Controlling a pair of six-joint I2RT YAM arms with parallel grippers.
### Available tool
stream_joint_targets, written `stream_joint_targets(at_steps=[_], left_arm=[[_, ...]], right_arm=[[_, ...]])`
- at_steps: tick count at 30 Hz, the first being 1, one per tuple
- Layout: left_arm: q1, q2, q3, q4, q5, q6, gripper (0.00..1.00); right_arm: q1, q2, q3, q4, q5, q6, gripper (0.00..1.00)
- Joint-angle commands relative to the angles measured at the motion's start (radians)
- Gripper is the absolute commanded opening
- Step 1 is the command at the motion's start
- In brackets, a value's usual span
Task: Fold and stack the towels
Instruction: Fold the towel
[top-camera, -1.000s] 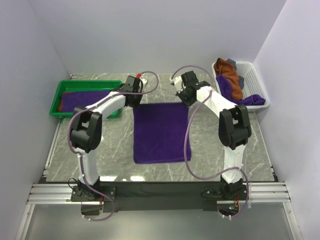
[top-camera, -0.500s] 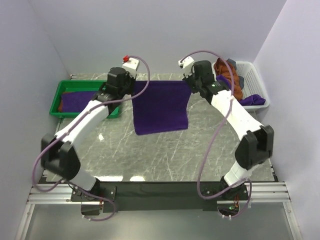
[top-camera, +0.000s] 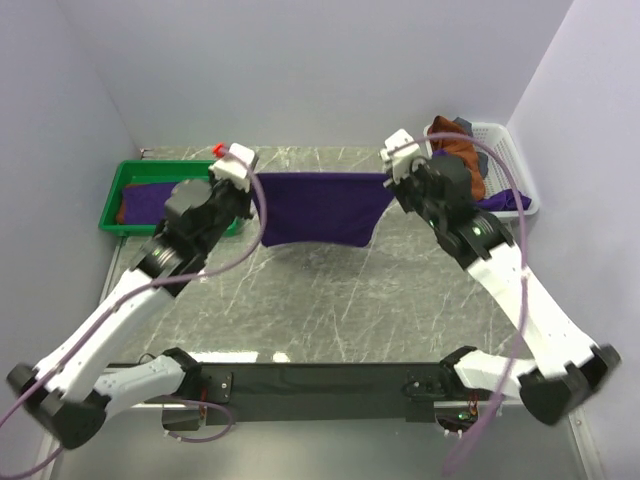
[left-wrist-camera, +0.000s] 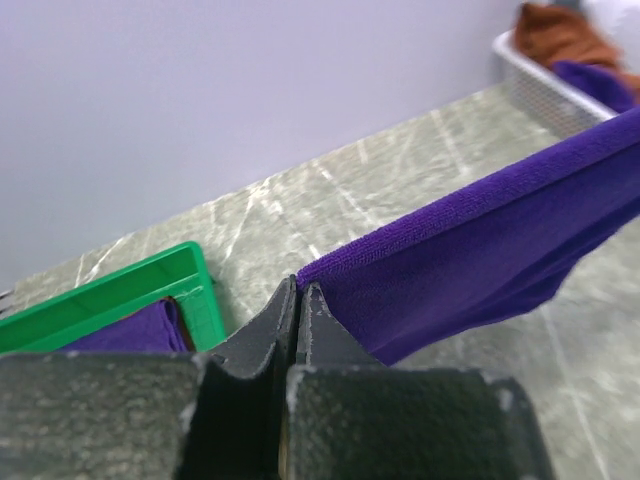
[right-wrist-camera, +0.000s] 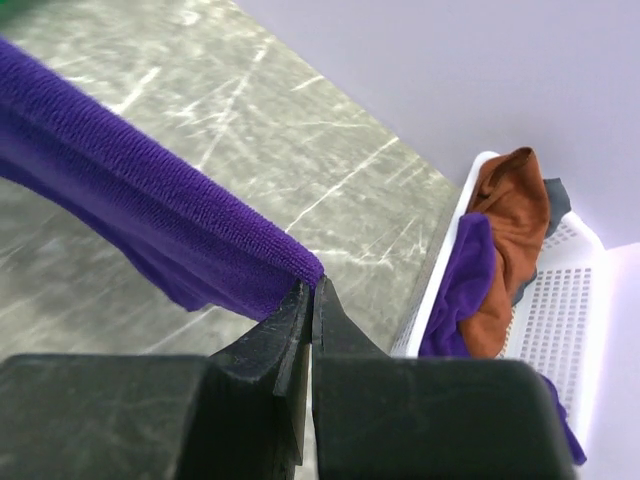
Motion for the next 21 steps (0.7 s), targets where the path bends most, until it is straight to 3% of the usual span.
stream_joint_targets(at_steps=[1, 7, 12, 15, 21], left_arm=[[-0.043, -0.139, -0.03, -0.029, -0.06, 0.024, 0.01], [-0.062, -0.247, -0.039, -0.13, 0.019, -0.023, 0.01], [-0.062, -0.216, -0.015, -0.199, 0.033, -0.057, 0.01], [-0.063, -0.146, -0.018, -0.192, -0.025, -0.086, 0.01], [-0.012, 0.151, -0.024, -0.106, -0.155, -0.166, 0.01]], right_arm=[[0.036, -0.147, -0.051, -0.057, 0.044, 0.002, 0.0], [0.08, -0.313, -0.094, -0.147, -0.035, 0.027, 0.0], [0.08, -0.312, -0.099, -0.176, -0.06, 0.025, 0.0], [0.079, -0.24, -0.103, -0.168, -0.043, 0.018, 0.0], [0.027, -0.008, -0.136, -0.05, -0.022, -0.016, 0.0]])
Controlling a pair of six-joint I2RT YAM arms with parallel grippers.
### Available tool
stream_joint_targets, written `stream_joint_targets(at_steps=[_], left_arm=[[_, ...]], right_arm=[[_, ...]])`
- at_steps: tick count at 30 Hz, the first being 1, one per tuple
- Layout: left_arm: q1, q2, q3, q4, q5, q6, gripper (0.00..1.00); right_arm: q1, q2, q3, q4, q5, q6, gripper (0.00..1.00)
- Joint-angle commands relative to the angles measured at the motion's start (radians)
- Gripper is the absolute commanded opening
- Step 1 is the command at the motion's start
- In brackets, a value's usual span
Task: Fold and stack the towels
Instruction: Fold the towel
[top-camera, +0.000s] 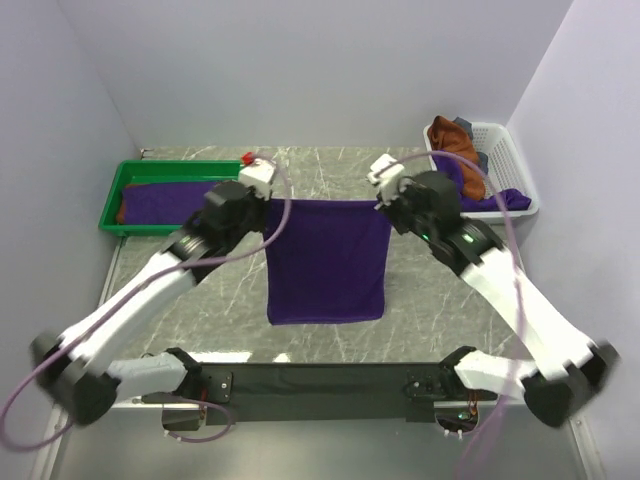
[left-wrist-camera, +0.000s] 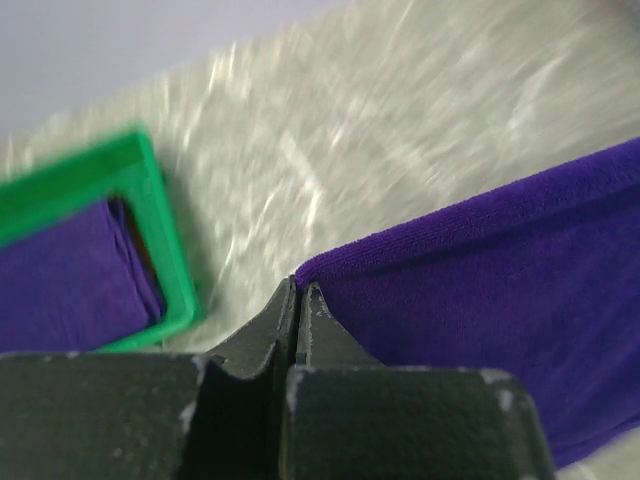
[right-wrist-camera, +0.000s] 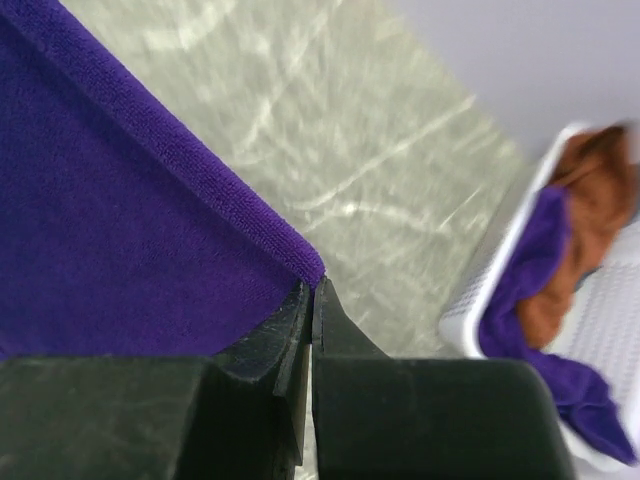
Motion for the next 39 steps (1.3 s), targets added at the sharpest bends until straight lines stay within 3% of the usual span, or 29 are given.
stream_joint_targets(at_steps=[1, 3, 7, 12, 16, 25, 39], left_arm=[[0.071, 0.194, 0.017, 0.067, -0.091, -0.053, 0.01], [0.135, 0.325, 0.094, 0.078, -0.047, -0.076, 0.01], [0.18, 0.48, 0.162, 0.146, -0.085, -0.053, 0.01], [0.209, 0.6, 0.246, 0.197, -0.042, -0.01, 0.01], [0.212, 0.632, 0.257, 0.225, -0.04, -0.001, 0.01], [0.214, 0.563, 0.136, 0.202, -0.056, -0.064, 0.01], [0.204, 0.335, -0.059, 0.137, 0.019, -0.251, 0.01]], right_arm=[[-0.06, 0.162, -0.035, 0.108, 0.021, -0.026, 0.0], [-0.1, 0.271, -0.018, 0.157, 0.01, -0.035, 0.0], [-0.133, 0.452, 0.055, 0.211, 0.007, -0.058, 0.0], [-0.158, 0.641, 0.166, 0.236, -0.001, -0.083, 0.0], [-0.161, 0.702, 0.209, 0.239, 0.016, -0.094, 0.0], [-0.16, 0.612, 0.152, 0.242, -0.008, -0.075, 0.0], [-0.121, 0.428, -0.106, 0.217, -0.09, 0.049, 0.0]])
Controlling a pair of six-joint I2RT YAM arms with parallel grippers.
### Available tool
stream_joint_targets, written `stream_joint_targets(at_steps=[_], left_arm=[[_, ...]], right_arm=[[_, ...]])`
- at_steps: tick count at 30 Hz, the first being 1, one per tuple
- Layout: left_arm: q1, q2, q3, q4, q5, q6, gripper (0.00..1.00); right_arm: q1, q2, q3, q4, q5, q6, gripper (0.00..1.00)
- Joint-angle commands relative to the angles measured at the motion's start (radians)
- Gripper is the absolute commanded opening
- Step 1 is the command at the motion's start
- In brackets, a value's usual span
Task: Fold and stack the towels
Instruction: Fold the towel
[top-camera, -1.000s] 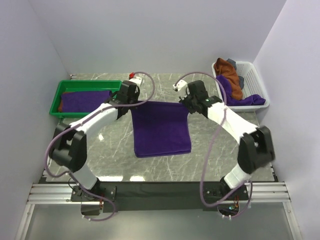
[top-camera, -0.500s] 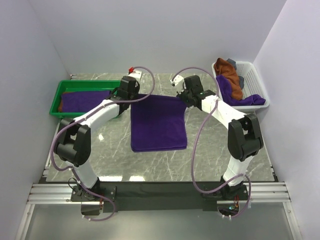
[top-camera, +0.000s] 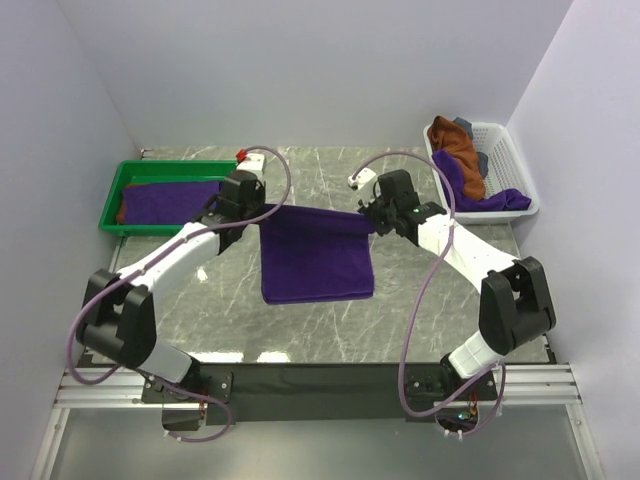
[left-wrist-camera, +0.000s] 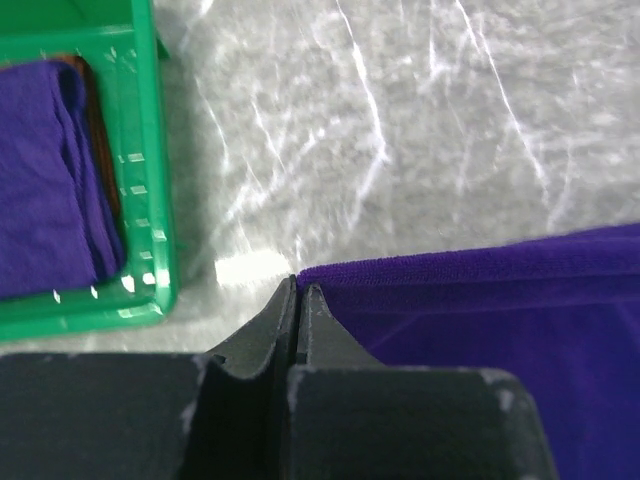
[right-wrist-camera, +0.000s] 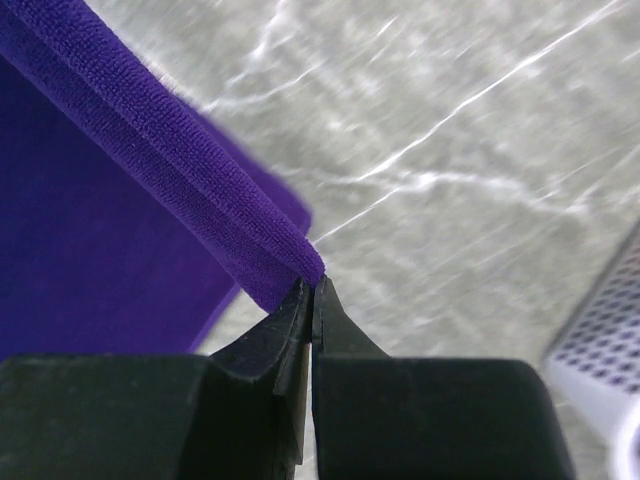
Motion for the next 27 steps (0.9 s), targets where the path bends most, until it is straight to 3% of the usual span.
stream_joint_targets(at_steps=[1, 13, 27], left_arm=[[-0.001, -0.071, -0.062, -0.025, 0.011, -0.074, 0.01], [-0.065, -0.165, -0.21, -0.097, -0.024, -0.261, 0.01], [-0.103, -0.199, -0.297, -0.134, -0.015, -0.352, 0.01]], right_arm=[[0.005, -0.049, -0.055, -0.021, 0.015, 0.049, 0.0], [0.051, -0.151, -0.18, -0.049, 0.044, 0.145, 0.0], [0.104, -0.17, -0.225, -0.127, 0.044, 0.193, 0.0]])
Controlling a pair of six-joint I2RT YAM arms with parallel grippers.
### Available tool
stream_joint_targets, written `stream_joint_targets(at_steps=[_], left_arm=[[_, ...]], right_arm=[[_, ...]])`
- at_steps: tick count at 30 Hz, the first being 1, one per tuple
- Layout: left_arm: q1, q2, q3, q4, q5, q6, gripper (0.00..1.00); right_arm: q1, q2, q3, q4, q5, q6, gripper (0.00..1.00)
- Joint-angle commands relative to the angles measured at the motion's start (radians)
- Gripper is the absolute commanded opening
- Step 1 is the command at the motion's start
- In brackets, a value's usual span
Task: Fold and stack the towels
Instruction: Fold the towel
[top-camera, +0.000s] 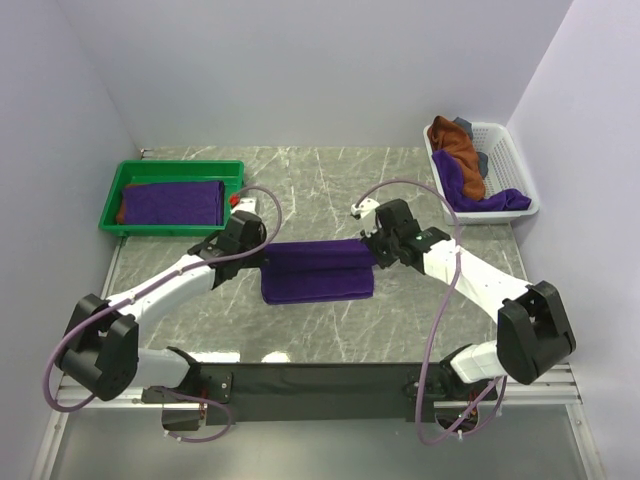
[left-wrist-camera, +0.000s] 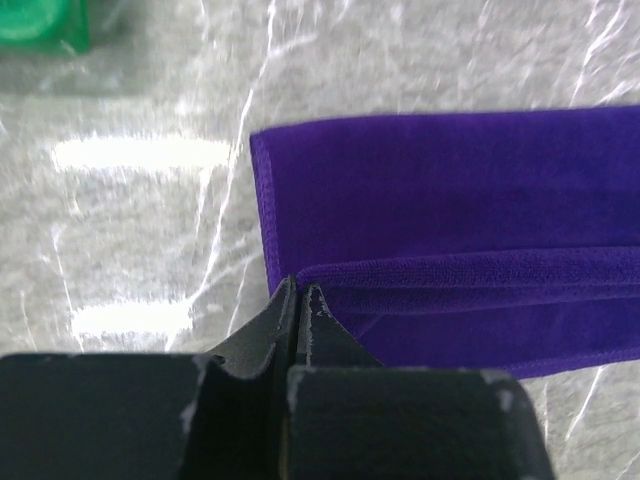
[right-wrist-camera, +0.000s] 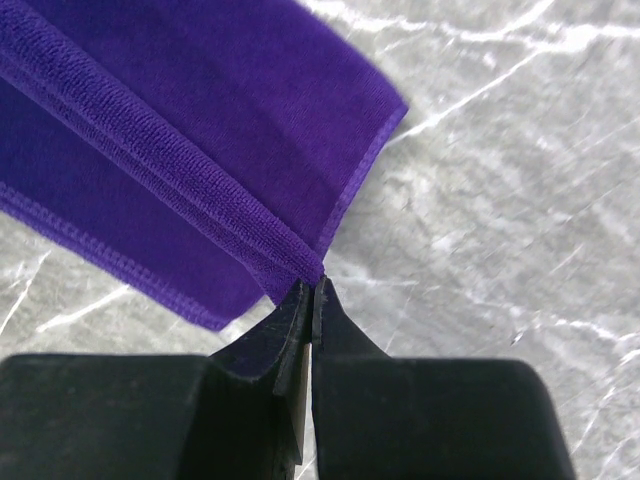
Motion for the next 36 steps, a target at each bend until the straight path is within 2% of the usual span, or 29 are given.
stream_joint_targets(at_steps=[1, 7, 14, 20, 27, 36], left_arm=[[-0.011, -0.016, -0.02, -0.014, -0.024, -0.039, 0.01], [-0.023, -0.01, -0.055, -0.034, -0.041, -0.074, 0.01], [-0.035, 0.096, -0.058, -0.054, -0.021, -0.103, 0.01], [-0.066, 0.125, -0.055, -0.055, -0.024, -0.108, 0.01], [-0.08, 0.107, -0.047, -0.09, -0.06, -0.114, 0.01], [-0.086, 0.009, -0.006, -0.16, -0.114, -0.118, 0.01]], right_arm=[[0.015, 0.011, -0.005, -0.043, 0.033, 0.021, 0.0], [0.027, 0.068, -0.001, -0.06, 0.033, 0.052, 0.0], [0.035, 0.157, 0.009, -0.091, 0.026, 0.063, 0.0], [0.037, 0.189, 0.01, -0.079, 0.054, 0.075, 0.0], [0.038, 0.18, 0.025, -0.095, 0.075, 0.086, 0.0], [0.043, 0.082, 0.061, -0.155, 0.106, 0.094, 0.0]])
